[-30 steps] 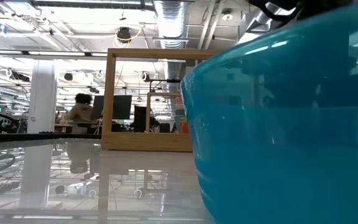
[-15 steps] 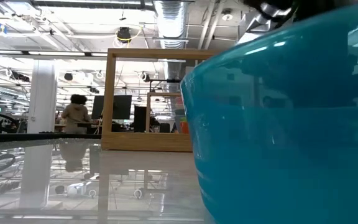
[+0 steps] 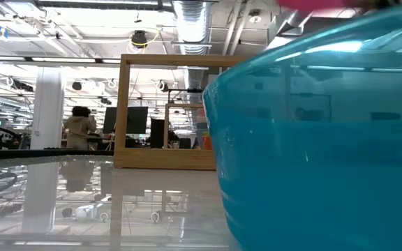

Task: Place and stack bowls onto a shelf
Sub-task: Stack the pink bowl on the green bowl on the shelf, then stack the blue bowl on the pink bowl on the shelf, then return to Home Position

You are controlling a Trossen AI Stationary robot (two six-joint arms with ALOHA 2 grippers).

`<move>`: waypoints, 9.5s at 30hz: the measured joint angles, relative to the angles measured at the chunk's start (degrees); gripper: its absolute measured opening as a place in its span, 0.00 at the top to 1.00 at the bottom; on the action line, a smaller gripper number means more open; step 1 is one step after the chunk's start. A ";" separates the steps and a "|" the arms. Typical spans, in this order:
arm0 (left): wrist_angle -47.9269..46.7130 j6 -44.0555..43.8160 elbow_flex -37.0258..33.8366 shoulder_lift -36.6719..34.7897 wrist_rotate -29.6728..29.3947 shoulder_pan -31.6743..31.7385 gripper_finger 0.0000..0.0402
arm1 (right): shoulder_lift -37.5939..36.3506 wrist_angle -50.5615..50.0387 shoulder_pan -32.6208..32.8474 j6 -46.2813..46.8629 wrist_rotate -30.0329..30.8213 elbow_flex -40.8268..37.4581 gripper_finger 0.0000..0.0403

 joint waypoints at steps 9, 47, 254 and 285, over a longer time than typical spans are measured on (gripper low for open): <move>0.00 0.00 0.00 0.00 -0.94 0.18 0.59 | -9.77 -0.83 -12.51 -11.60 11.48 2.56 0.94; -0.50 -1.33 0.00 0.00 -0.46 4.96 0.59 | 26.93 3.27 -38.49 -33.83 -13.58 2.42 0.94; 1.96 15.04 -0.13 -0.25 6.59 4.87 0.59 | -38.32 27.44 -16.85 -72.25 -7.35 -10.95 0.63; 65.40 35.63 -70.39 -61.22 18.90 0.70 0.59 | -75.38 53.83 -13.13 -77.06 -5.78 -57.84 0.63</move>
